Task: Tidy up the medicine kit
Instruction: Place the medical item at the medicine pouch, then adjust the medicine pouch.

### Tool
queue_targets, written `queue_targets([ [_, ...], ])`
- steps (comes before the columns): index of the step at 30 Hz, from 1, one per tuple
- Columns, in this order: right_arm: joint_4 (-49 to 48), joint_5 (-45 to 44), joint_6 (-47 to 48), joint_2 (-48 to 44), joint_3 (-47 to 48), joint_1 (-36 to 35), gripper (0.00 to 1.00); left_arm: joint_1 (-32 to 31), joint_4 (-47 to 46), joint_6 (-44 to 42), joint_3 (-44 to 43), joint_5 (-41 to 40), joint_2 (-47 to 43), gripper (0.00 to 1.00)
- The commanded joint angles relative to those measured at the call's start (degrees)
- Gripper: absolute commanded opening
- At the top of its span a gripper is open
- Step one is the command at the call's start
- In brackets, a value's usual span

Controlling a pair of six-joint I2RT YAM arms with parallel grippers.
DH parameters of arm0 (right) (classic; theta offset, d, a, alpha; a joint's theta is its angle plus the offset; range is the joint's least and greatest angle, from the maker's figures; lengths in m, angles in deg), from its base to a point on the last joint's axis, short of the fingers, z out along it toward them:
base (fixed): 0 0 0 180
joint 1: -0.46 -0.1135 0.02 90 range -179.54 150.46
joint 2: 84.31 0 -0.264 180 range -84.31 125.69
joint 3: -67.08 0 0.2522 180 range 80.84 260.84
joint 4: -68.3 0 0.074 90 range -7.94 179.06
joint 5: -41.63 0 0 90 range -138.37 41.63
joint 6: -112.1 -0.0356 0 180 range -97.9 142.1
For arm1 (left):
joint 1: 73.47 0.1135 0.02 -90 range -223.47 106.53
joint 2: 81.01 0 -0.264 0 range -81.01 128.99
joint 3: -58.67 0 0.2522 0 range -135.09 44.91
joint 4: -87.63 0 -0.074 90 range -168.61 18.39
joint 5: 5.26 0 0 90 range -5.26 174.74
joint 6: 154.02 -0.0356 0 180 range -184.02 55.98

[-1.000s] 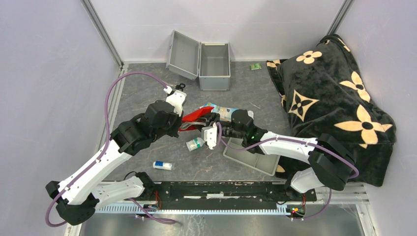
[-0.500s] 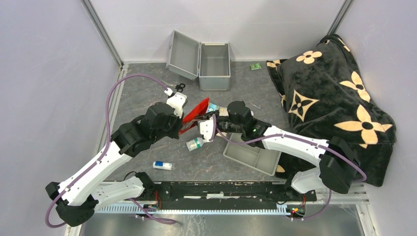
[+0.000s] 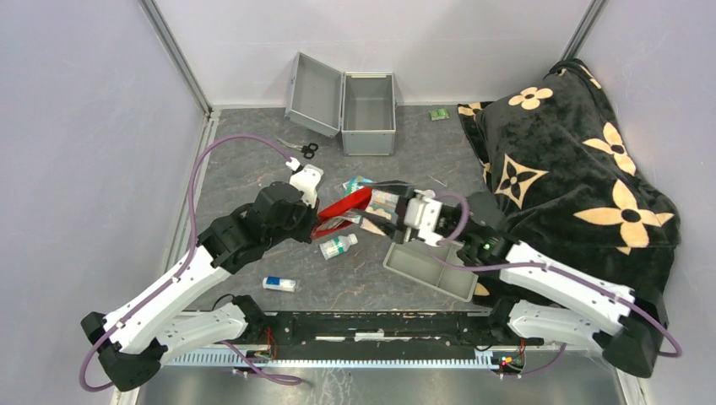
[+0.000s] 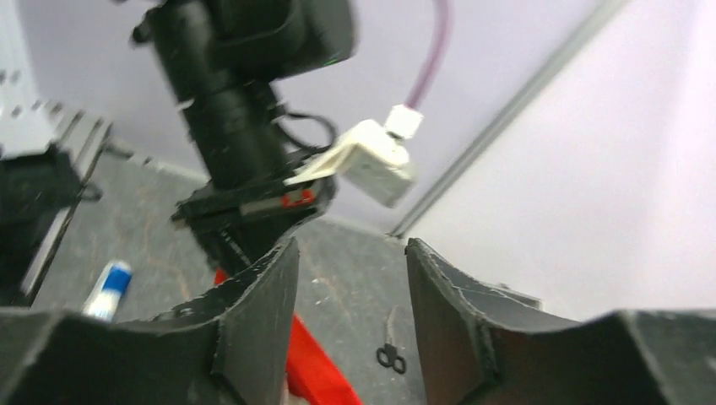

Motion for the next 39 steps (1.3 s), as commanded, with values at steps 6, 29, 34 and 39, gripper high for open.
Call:
queue_targets([
  [6,-0.2,-42.5,-14.2,-11.2,-6.6,-0.1,0.64,14.2,-8.5,10.0,-1.7,7.8,-1.8,0.02],
  [29,25.3,-55.5,-30.0,-8.8,-8.7,0.4,0.98,18.3,-2.0,2.8,-7.2,10.3,2.1,0.02],
  [34,26.4,-54.7,-33.9,-6.0,-8.2,0.8,0.98,18.3,-1.1,1.3,-5.3,4.4,-0.3,0.02],
  [39,31.4,-50.9,-35.0,-1.0,-4.8,1.5,0.98,18.3,-1.4,-0.4,-1.6,-0.9,-3.2,0.02],
])
